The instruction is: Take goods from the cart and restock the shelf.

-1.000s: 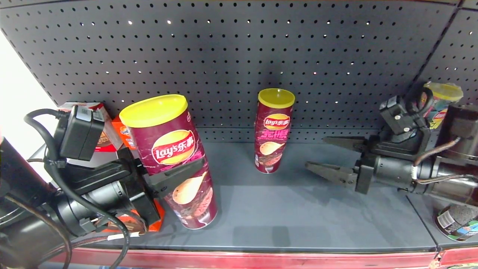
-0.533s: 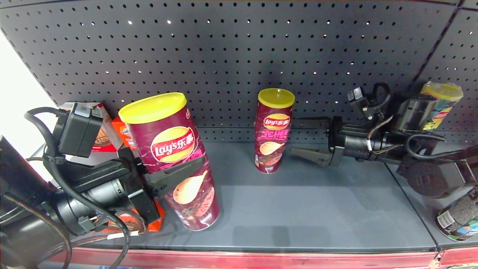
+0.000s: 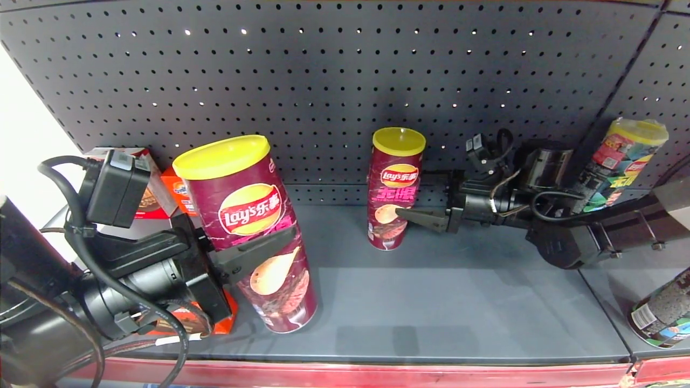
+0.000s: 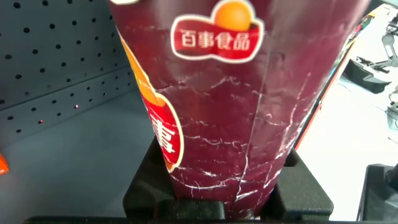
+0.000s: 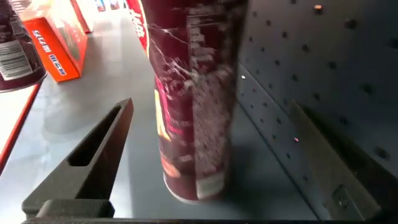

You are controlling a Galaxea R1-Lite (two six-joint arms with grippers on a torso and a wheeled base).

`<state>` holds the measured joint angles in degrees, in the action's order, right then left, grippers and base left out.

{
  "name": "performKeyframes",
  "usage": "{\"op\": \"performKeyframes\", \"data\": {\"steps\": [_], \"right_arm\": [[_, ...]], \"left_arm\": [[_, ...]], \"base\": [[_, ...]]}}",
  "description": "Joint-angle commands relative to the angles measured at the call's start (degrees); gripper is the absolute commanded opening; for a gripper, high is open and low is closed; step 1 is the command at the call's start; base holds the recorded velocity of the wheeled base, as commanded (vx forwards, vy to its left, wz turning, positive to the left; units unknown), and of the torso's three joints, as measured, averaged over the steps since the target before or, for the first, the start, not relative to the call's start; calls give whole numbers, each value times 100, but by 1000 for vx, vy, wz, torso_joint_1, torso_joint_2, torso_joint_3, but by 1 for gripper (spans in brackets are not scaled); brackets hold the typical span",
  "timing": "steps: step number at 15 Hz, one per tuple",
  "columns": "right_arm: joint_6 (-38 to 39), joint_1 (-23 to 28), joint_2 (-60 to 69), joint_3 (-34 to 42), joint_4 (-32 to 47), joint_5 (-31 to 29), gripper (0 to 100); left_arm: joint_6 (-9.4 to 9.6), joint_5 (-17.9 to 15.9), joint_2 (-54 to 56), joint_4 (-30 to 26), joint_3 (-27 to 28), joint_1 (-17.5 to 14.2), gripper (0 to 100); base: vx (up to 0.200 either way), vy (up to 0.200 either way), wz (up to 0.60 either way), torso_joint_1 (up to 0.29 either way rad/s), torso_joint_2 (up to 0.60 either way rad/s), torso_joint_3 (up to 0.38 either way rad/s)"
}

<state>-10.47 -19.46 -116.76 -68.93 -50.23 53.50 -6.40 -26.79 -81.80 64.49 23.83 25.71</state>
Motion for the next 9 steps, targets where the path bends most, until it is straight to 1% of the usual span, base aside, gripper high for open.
{"op": "performKeyframes", "data": {"steps": [1,9], "right_arm": [[10,-102,-163,-112,4,2,100],[133,-366,-567,-648,22,-95,100]], "left_arm": [[-2,-1,-12,2,-1,-5,0],[-10,-1,-12,2,-37,-13,0]], "base": [[0,0,0,0,0,0],[0,0,0,0,0,0]]}}
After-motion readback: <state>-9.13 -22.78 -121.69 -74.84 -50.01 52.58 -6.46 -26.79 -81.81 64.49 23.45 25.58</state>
